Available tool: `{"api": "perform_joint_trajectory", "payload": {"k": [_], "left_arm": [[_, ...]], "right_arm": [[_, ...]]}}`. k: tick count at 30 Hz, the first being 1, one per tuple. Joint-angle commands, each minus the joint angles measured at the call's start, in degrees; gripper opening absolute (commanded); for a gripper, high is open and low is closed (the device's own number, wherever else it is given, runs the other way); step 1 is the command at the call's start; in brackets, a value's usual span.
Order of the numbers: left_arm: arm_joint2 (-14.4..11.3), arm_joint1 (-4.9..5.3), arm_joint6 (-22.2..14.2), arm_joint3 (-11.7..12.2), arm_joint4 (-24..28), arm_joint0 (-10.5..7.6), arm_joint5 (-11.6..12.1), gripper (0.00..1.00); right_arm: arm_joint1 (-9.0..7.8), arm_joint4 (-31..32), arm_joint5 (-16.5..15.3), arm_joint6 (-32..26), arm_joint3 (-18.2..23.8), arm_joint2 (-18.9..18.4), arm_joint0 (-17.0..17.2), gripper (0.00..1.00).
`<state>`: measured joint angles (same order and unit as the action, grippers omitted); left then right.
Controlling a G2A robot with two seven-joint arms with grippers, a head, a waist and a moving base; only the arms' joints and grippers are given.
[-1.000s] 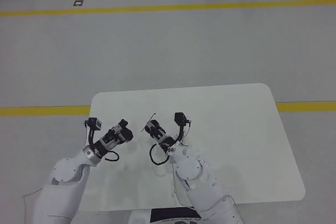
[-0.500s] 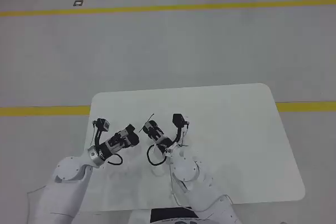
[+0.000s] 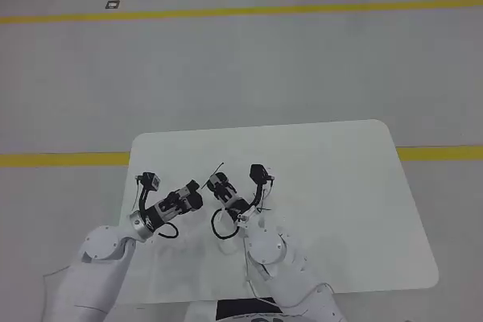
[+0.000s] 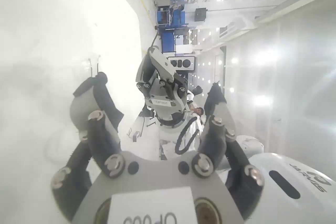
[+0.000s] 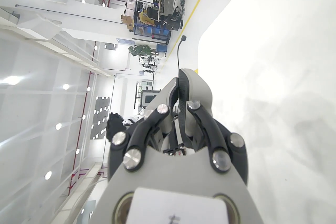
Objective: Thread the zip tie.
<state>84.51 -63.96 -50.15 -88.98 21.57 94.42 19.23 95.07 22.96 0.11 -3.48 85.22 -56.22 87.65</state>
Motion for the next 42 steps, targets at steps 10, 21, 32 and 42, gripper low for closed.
{"api": "perform_joint_trajectory", "payload": {"k": [10, 21, 32, 42], "left_arm": [[-1.21, 0.34, 0.60, 1.06, 0.31, -0.31, 0.24, 0.31], [-2.05, 0.74, 0.74, 1.56, 0.60, -0.64, -0.14, 0.20], [-2.69, 1.14, 1.18, 1.99, 0.59, -0.92, -0.40, 0.13], [-3.24, 1.45, 1.93, 2.38, 0.87, -1.14, -0.35, 0.00]], "right_arm": [[-0.46, -0.46, -0.38, 0.13, -0.01, 0.70, 0.10, 0.00], [-0.92, -1.02, 0.25, -0.70, -0.54, 1.18, -0.29, 0.00], [-1.28, -1.71, 0.06, -0.35, -0.50, 1.61, -0.62, 0.00], [-1.63, -2.31, 0.16, -0.71, -0.59, 2.01, -0.93, 0.00]]}}
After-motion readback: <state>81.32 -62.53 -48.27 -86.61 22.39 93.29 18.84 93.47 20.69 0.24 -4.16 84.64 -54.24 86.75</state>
